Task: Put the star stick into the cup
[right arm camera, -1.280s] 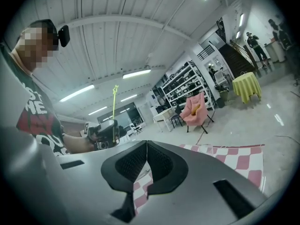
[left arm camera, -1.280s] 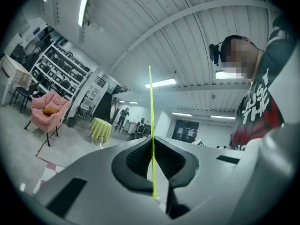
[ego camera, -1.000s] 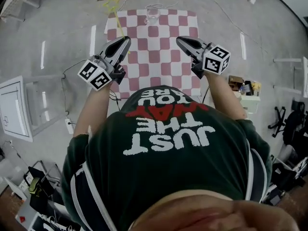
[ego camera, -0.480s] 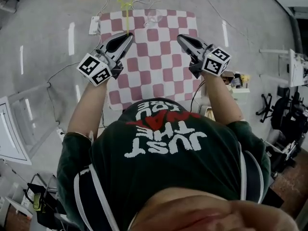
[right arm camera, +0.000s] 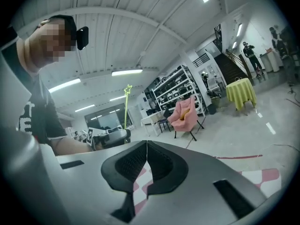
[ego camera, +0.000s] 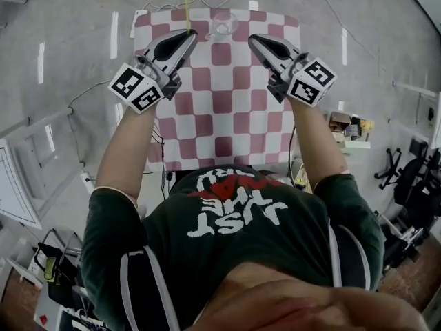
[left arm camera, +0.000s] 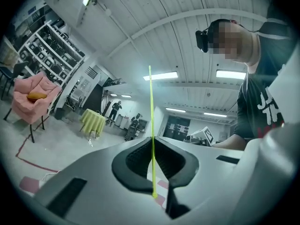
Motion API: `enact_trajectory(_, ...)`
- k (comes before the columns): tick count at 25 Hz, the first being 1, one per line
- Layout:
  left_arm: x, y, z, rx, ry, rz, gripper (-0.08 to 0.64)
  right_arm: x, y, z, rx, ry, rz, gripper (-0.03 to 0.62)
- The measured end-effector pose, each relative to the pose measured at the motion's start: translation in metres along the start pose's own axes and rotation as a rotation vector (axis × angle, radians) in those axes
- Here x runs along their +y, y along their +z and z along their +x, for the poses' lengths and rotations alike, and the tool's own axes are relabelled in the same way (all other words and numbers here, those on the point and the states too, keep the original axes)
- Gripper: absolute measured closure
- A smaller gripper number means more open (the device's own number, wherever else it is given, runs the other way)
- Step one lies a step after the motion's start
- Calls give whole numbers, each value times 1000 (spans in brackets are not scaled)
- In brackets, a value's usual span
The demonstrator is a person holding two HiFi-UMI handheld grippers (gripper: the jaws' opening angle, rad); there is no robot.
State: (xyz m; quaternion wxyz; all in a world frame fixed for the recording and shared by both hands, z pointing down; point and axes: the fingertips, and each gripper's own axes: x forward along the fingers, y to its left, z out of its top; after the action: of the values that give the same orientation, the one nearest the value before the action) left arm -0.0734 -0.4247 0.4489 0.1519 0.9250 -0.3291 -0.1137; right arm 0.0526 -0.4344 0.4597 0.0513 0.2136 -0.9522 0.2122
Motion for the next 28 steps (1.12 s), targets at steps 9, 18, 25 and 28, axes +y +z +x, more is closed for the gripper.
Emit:
enact_trajectory(9,44,-64,73,5,-77,60,540,-68,-41,20,-74,12,18,558)
enact_trajectory(18,66,-100,105,17,-147,135,540,-98,-69,26,-108,12,-5,558)
enact_trajectory(25,70,-116,112,26,-180,163,540,-110,-82,28,-129,10,8,558)
enact_trajectory(28,73,-118,111,29,-183,174,540,-112,-85,31,-129,15,5,558)
